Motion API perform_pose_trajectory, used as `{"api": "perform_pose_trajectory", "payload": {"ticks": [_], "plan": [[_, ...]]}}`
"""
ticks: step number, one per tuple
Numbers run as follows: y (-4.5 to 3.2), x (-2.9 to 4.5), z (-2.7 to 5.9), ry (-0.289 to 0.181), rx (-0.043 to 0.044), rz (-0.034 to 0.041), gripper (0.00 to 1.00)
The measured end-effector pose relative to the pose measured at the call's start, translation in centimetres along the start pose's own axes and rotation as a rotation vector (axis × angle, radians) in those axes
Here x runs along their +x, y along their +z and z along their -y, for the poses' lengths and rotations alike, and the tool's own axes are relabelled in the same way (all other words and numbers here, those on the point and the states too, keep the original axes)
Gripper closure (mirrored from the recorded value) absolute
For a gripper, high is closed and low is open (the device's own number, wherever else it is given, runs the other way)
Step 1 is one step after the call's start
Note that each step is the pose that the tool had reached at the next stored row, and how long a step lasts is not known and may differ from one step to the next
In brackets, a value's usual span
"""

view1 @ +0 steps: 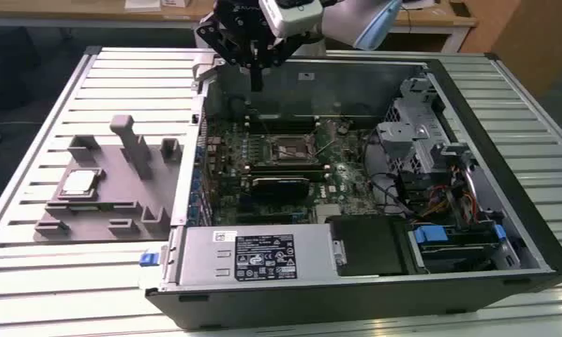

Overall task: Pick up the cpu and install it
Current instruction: 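Reach for the cpu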

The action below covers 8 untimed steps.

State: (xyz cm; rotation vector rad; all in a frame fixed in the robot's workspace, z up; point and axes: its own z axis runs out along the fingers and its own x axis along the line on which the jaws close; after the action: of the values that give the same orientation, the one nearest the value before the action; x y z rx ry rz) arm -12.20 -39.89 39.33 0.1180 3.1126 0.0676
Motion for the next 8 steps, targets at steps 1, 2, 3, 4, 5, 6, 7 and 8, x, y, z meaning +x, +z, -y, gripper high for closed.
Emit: {"api": "perform_pose_trajectory", "payload": {"ticks": [1,2,3,4,5,6,7,8], "plan": [[0.00,0.00,0.00,0.000,0.0000,0.0001,0.89],[0.00,0.00,0.00,0.000,0.0000,0.0000,0.89],[0.00,0.00,0.00,0.000,0.0000,0.0000,0.89],[0.00,0.00,0.00,0.000,0.0000,0.0000,0.89],[0.00,0.00,0.00,0.000,0.0000,0.0001,0.89],[0.00,0.00,0.00,0.000,0.0000,0.0000,0.89],[0.00,0.00,0.00,0.000,0.0000,0.0001,0.89],[0.00,0.01,0.00,0.000,-0.0001,0.0001,0.89]]}}
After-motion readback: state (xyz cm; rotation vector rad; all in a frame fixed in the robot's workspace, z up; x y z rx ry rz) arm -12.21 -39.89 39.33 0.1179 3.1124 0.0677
